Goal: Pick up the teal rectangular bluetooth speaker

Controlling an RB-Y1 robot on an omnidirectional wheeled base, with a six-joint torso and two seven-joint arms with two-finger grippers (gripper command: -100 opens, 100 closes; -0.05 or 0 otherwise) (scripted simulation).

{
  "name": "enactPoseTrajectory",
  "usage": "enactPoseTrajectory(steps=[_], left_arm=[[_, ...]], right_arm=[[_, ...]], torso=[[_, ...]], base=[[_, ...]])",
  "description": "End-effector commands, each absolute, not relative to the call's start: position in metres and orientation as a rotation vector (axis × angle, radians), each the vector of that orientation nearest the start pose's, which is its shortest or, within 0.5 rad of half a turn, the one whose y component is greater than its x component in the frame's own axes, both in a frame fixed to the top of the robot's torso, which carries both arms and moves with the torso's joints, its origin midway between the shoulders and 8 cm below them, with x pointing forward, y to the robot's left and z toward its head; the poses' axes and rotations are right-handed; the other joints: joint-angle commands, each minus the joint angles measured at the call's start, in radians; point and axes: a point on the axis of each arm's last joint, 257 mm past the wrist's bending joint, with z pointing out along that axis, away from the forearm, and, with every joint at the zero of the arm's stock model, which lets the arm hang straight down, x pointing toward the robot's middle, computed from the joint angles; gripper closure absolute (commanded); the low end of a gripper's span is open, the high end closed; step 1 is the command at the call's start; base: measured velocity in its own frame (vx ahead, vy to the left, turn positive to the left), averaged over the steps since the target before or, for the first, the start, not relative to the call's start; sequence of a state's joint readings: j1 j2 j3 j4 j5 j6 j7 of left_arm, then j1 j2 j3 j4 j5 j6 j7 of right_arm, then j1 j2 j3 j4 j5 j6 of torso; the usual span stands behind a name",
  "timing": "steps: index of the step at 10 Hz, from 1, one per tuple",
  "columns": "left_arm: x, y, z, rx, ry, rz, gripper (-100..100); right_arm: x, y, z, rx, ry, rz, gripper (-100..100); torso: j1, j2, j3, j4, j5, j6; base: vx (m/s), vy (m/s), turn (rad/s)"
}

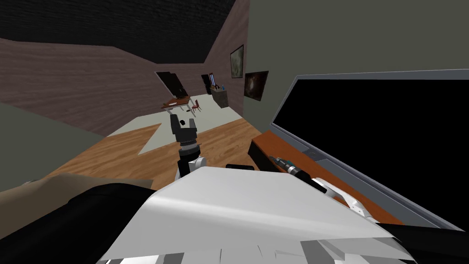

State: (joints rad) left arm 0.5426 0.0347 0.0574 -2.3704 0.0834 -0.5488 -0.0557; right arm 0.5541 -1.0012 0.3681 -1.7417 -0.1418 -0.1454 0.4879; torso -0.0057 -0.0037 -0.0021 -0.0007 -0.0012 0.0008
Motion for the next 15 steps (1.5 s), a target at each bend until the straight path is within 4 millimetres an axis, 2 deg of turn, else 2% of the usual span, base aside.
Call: enactPoseTrajectory(steps=[1, 2, 4, 5, 9, 10, 11, 15], left_arm=[[0.309, 0.3, 0.062, -0.571, 0.534, -1.257, 0], [0.309, 0.3, 0.062, -0.571, 0.534, -1.257, 0], [0.309, 0.3, 0.062, -0.571, 0.534, -1.257, 0], [0.309, 0.3, 0.062, -0.571, 0.534, -1.257, 0], [0.309, 0.3, 0.061, -0.571, 0.534, -1.256, 0], [0.309, 0.3, 0.061, -0.571, 0.534, -1.256, 0], [0.309, 0.3, 0.061, -0.571, 0.534, -1.256, 0], [0.309, 0.3, 0.061, -0.571, 0.534, -1.256, 0]], right_arm=[[0.265, -0.373, -0.413, 0.117, 2.293, 0.383, -100], [0.262, -0.376, -0.415, 0.11, 2.303, 0.376, -100], [0.228, -0.407, -0.443, 0.004, 2.424, 0.259, -100], [0.227, -0.407, -0.443, 0.004, 2.426, 0.26, -100], [0.158, -0.466, -0.479, -0.191, 2.621, 0.063, -100], [0.135, -0.475, -0.488, -0.239, 2.675, 0.034, -100], [0.135, -0.475, -0.488, -0.239, 2.675, 0.034, -100], [0.068, -0.508, -0.506, -0.392, 2.816, -0.063, -100]], torso=[[0.0, 0.0, 0.0, 0.0, 0.0, 0.0], [-0.001, 0.0, 0.0, 0.0, 0.0, 0.0], [0.002, 0.0, 0.0, 0.0, 0.0, 0.0], [0.001, -0.001, 0.0, 0.0, 0.0, 0.0], [-0.002, -0.001, 0.0, 0.0, 0.0, 0.001], [-0.002, -0.002, -0.001, 0.0, -0.001, 0.0], [-0.001, -0.002, -0.001, 0.0, -0.001, 0.001], [0.0, -0.001, -0.001, 0.0, 0.0, 0.001]], base=[[0.033, -0.088, 0.249], [0.024, -0.064, 0.054], [0.033, -0.048, 0.212], [0.028, -0.052, 0.078], [0.036, -0.08, 0.178], [0.059, -0.094, 0.13], [0.04, -0.07, 0.034], [0.031, -0.071, 0.105]])
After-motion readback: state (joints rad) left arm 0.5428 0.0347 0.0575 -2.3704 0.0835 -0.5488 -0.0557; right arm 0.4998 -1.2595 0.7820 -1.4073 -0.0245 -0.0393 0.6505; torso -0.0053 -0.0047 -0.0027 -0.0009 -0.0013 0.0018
